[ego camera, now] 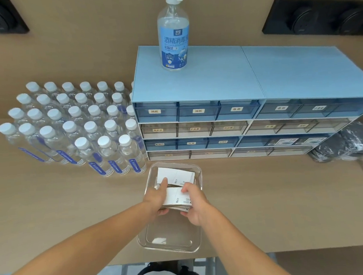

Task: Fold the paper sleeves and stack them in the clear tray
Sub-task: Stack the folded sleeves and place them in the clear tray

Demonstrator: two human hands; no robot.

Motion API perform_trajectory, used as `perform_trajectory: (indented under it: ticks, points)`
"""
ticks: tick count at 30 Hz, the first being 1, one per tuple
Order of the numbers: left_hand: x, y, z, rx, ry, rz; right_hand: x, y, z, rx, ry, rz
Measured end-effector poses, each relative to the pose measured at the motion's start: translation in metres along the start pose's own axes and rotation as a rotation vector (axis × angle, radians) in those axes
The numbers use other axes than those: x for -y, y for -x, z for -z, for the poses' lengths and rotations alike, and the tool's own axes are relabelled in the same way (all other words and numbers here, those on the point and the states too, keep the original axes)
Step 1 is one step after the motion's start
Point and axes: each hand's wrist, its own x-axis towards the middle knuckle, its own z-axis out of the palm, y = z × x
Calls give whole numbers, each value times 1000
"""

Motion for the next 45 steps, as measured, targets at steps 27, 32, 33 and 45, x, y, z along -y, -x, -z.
perform_trajectory:
  ticks: [27, 32, 33, 45]
  points:
    - [7, -16, -7, -213, -712, -214, -12, -20, -22, -444, 738, 260]
    - [11, -12, -9, -225, -638, -208, -14, -16, -26, -460, 755, 301]
    - [11, -11, -9, -228, -630, -202, -14, -15, -26, -460, 764, 310]
    - [3, -1, -4, -275, -616, -192, -13, -3, -20, -417, 844, 389]
